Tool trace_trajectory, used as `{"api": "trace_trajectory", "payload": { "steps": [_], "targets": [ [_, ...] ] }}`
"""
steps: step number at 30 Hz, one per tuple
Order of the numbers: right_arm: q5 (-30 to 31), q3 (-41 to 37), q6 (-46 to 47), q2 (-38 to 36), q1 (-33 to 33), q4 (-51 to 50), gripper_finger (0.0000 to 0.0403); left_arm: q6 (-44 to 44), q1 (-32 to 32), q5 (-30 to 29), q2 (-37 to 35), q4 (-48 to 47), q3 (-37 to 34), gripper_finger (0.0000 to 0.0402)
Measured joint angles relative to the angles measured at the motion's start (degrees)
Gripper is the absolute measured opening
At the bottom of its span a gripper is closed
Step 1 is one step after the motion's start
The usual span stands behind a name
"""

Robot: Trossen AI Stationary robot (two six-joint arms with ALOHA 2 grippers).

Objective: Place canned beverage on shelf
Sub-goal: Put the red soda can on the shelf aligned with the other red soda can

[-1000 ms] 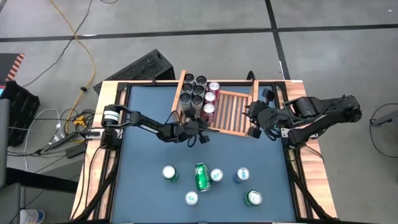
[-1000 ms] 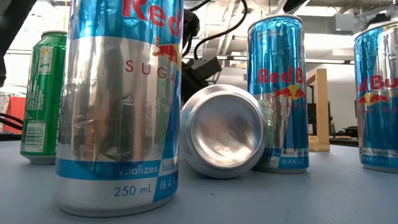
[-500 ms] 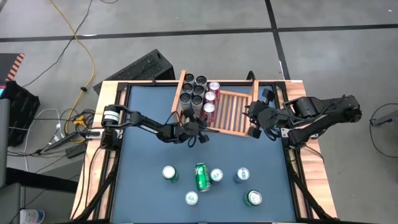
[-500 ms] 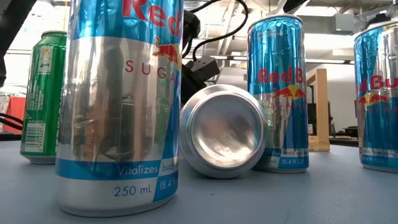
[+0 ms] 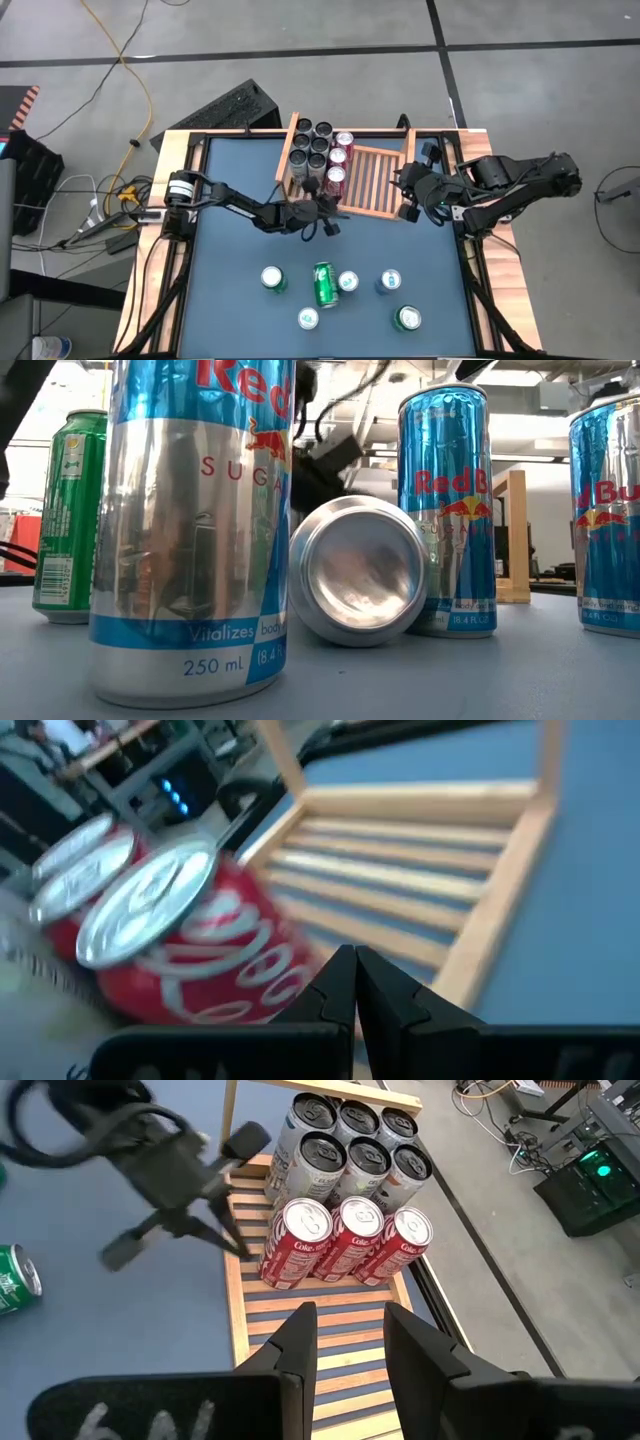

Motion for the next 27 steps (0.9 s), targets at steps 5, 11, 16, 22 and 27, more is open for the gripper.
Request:
{"api": "trace_trajectory", "payload": {
  "steps": [5, 11, 16, 22, 27],
  "targets": [
    [0.0, 0.0, 0.5, 0.0, 0.0, -0.7, 0.0107, -0.9, 1.9, 1.8, 0.1, 0.6, 0.0, 0.0000],
    [0.0, 0.0, 0.8, 0.0, 0.0, -1.2, 0.0107, -1.2, 3.1, 2.3, 0.1, 0.3, 0.0, 0.0000],
    [0.0, 0.0, 1.0, 0.0, 0.0, -1.1, 0.0107, -1.2, 3.6, 2.1, 0.1, 0.0, 0.0, 0.0000],
    [0.1, 0.0, 3.7, 0.7, -0.9, -1.2, 0.0107, -1.1, 3.1, -0.1, 0.0, -1.9, 0.0, 0.0000],
    [0.3, 0.0, 5.4, 2.8, -2.3, -1.3, 0.0107, -0.6, 2.7, -1.0, 0.0, -2.3, 0.0, 0.0000]
  ]
}}
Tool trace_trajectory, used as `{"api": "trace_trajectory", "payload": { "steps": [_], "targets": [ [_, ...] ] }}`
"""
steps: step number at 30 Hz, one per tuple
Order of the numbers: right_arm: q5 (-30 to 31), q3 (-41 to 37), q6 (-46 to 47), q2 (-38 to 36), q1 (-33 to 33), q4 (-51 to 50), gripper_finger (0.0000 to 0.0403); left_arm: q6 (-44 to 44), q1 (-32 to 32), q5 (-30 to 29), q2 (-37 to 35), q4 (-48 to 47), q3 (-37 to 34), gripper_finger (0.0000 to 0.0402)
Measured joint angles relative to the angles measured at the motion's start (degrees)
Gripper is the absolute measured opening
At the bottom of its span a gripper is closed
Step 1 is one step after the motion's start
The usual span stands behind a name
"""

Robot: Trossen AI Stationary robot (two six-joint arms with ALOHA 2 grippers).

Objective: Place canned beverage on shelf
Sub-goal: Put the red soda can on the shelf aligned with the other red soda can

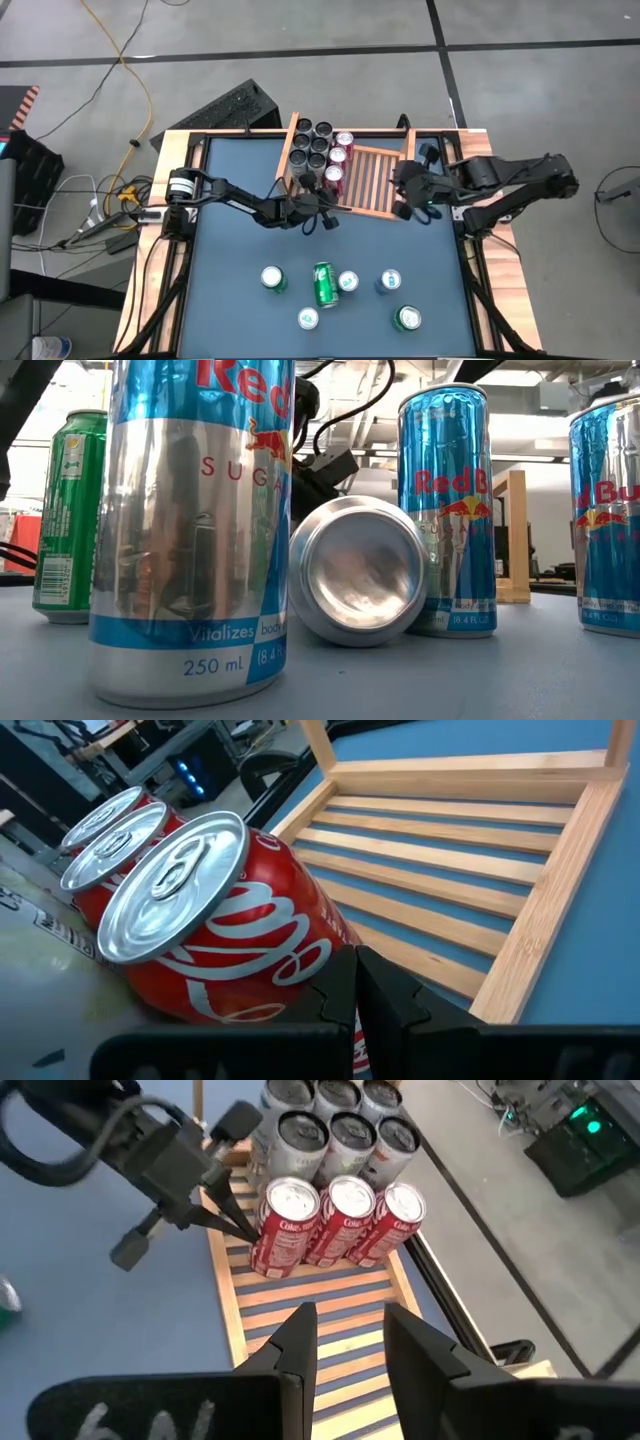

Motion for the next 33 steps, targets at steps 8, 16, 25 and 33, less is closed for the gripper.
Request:
{"api": "trace_trajectory", "payload": {
  "steps": [8, 16, 25, 33],
  "targets": [
    [0.0, -0.5, -4.5, 7.7, -5.6, 0.8, 0.0107, 0.8, -2.8, -0.1, -1.6, -0.8, 0.0, 0.0000],
    [-13.4, -11.5, -13.1, 7.8, -10.7, 20.5, 0.0107, 3.8, -9.4, 0.1, -17.6, -18.2, -0.1, 0.0000],
    [-19.8, -24.5, -13.1, 12.0, -16.0, 43.9, 0.0069, -1.3, -12.4, -5.0, -41.4, -39.8, -0.2, 0.0000],
    [-21.7, -24.5, -11.5, 19.7, -16.9, 46.0, 0.0030, -4.2, -12.9, -9.1, -54.1, -49.3, -0.2, 0.0000]
  ]
}}
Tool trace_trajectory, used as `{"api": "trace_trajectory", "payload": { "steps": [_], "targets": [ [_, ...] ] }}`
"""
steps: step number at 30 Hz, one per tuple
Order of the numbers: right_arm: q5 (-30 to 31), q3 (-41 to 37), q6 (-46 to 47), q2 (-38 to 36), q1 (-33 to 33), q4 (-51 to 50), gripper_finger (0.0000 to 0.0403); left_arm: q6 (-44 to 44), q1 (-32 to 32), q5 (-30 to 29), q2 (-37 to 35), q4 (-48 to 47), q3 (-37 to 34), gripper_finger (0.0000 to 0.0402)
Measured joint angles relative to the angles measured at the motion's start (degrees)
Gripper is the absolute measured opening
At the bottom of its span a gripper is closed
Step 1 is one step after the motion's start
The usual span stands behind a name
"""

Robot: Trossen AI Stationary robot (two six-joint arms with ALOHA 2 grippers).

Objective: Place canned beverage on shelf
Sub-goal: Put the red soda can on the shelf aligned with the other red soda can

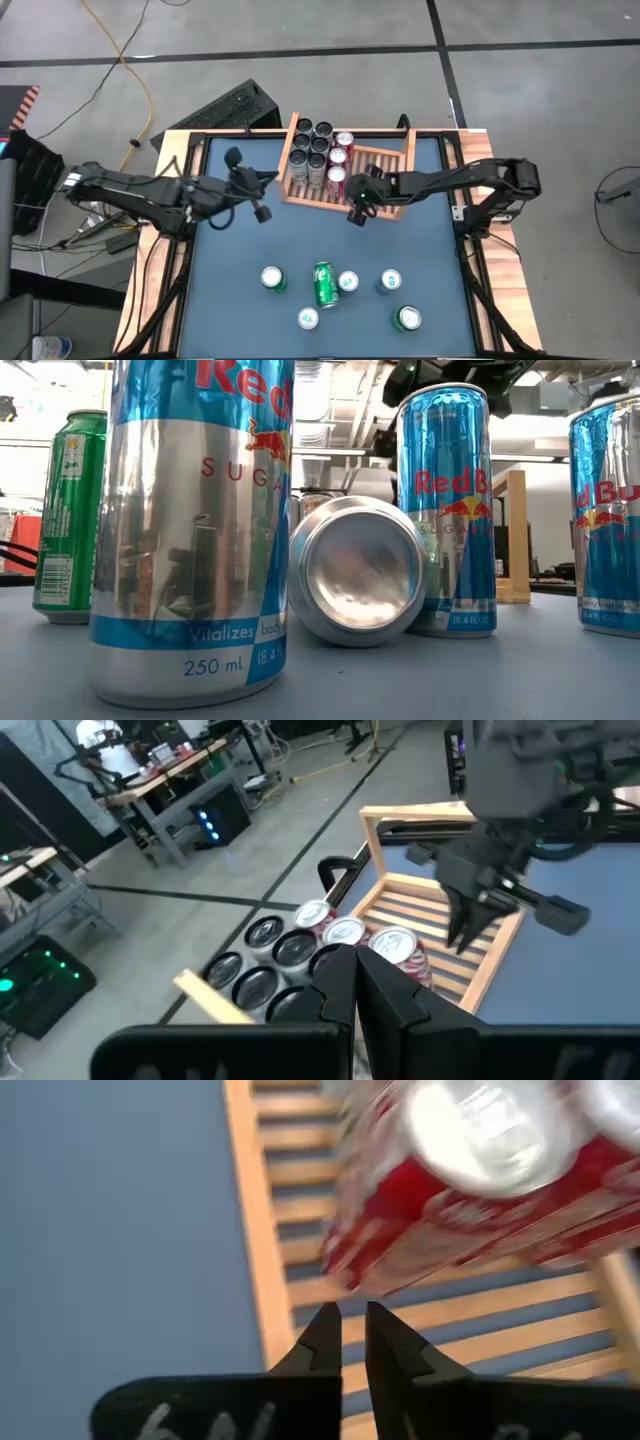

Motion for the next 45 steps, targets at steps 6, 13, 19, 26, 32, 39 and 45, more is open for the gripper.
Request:
{"api": "trace_trajectory", "payload": {
  "steps": [6, 13, 19, 26, 32, 39, 45],
  "targets": [
    [-1.3, 0.0, 1.6, 5.1, -0.1, 2.3, 0.0002, -0.9, 0.0, 0.0, -3.0, -3.7, 0.0, 0.0000],
    [-2.5, 0.0, 0.4, 9.5, -2.1, 7.2, 0.0001, -0.2, 0.0, -1.5, -2.5, -5.1, 0.0, 0.0000],
    [-2.7, 0.0, -0.1, 10.3, -3.9, 9.4, 0.0000, 0.1, 0.0, -2.7, -2.2, -6.1, 0.0, 0.0000],
    [-3.1, 0.0, -0.5, 10.0, -4.5, 10.3, 0.0000, -0.2, 0.0, -3.7, -2.2, -7.0, 0.0, 0.0000],
    [-6.9, 0.0, -0.4, 10.1, -5.0, 10.9, 0.0000, -0.5, 0.0, -3.7, -2.2, -7.0, 0.0, 0.0000],
    [-7.3, 0.8, -1.2, 7.8, -3.0, 12.1, 0.0000, -0.3, 0.0, -3.3, -2.3, -8.2, -0.6, 0.0000],
    [-6.5, 0.8, 0.6, 7.2, -2.6, 10.7, 0.0000, -1.2, 0.0, -4.0, -2.6, -9.6, -0.8, 0.0000]
  ]
}}
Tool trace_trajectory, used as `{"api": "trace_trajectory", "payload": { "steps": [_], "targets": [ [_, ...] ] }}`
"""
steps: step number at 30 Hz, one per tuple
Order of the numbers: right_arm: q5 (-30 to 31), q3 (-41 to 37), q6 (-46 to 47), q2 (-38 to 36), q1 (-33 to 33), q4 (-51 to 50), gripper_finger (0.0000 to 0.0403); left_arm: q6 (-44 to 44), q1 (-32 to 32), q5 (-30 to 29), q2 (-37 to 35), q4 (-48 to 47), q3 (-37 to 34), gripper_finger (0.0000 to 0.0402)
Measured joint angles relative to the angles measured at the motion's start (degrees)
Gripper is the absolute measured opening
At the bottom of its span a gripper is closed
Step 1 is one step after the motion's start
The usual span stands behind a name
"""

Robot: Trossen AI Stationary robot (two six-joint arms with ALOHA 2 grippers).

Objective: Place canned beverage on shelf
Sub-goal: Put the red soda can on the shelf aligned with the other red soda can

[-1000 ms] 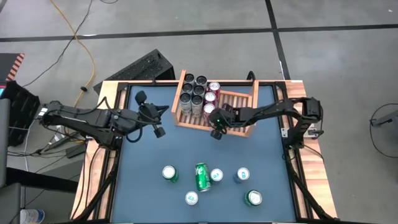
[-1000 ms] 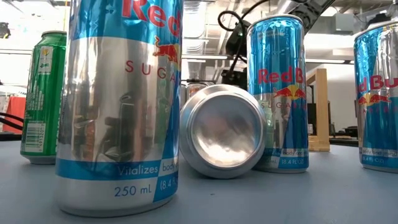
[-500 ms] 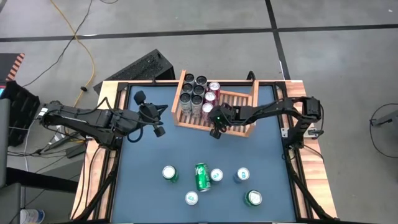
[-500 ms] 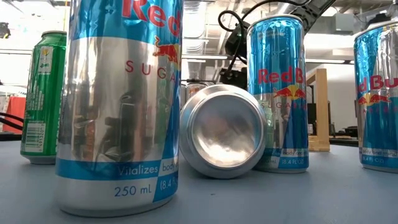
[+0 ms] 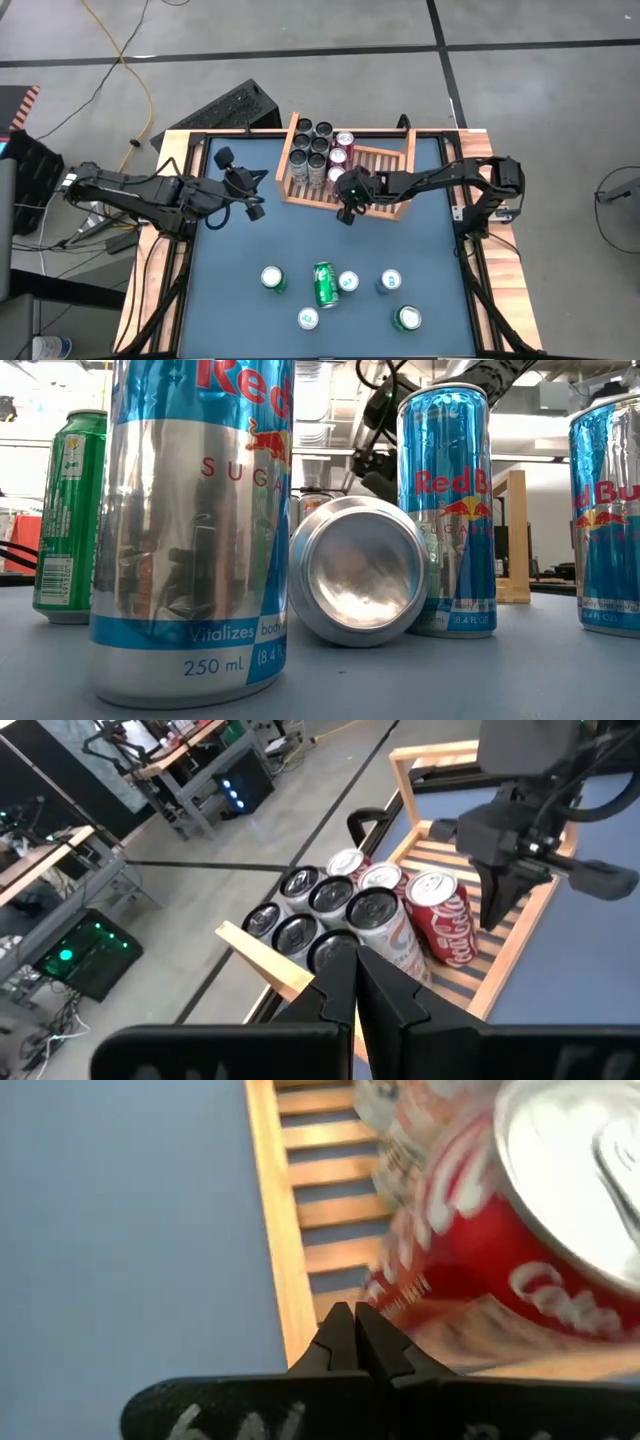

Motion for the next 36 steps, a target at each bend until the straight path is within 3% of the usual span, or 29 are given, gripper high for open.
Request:
{"api": "trace_trajectory", "payload": {
  "steps": [7, 18, 36],
  "targets": [
    [5.5, 0.0, 0.7, 0.0, 1.2, -1.1, 0.0000, -1.0, 0.0, 0.0, 0.0, -2.4, 0.0, 0.0000],
    [5.5, -0.1, 2.0, 6.6, 0.3, 3.6, 0.0000, -1.9, 0.0, -0.1, 0.0, -3.2, 0.0, 0.0000],
    [5.5, 0.0, 0.9, 3.8, 0.7, -0.4, 0.0000, -1.1, 0.0, -0.4, 0.0, -2.9, 0.0, 0.0000]
  ]
}}
